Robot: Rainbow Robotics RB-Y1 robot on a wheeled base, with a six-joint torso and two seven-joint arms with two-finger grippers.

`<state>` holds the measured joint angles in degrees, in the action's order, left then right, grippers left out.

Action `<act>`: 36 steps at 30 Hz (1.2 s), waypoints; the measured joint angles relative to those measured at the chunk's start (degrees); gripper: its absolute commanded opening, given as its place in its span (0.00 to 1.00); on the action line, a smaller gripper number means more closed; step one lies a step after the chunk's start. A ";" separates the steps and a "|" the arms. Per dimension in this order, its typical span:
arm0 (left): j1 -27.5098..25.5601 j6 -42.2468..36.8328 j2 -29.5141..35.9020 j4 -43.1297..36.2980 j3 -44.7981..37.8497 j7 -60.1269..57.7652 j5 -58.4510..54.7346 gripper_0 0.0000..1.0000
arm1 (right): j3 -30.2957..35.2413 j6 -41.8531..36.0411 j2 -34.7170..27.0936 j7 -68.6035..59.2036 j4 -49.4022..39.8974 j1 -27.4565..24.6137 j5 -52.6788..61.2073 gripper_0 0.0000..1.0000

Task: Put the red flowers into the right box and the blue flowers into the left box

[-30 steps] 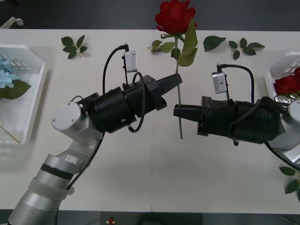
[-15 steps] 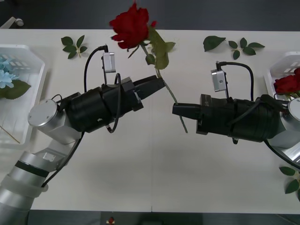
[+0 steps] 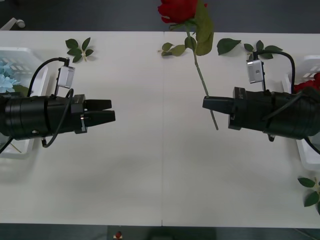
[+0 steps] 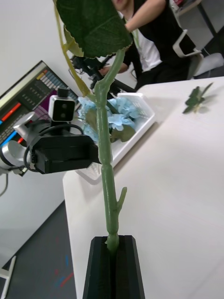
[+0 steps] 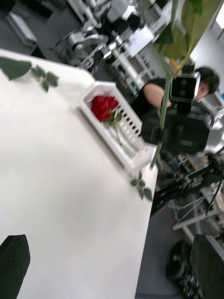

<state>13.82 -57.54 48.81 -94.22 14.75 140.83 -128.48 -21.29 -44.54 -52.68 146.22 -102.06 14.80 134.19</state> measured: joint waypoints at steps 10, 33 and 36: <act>-0.23 -0.44 13.02 -0.66 0.00 0.09 -4.28 1.00 | 3.66 -1.53 -18.70 -14.24 0.72 0.00 0.00 0.00; -4.02 4.61 23.34 -12.49 0.00 1.20 -14.56 1.00 | 7.58 -22.17 -35.15 -34.78 29.21 2.34 -30.22 0.00; -4.72 4.61 23.34 -12.49 0.00 1.21 -14.56 1.00 | 7.60 -22.99 -35.15 -37.19 30.73 2.34 -35.45 0.00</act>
<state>9.11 -52.93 72.15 -106.72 14.75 142.04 -143.04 -13.69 -67.53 -87.83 109.04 -71.33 17.14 98.74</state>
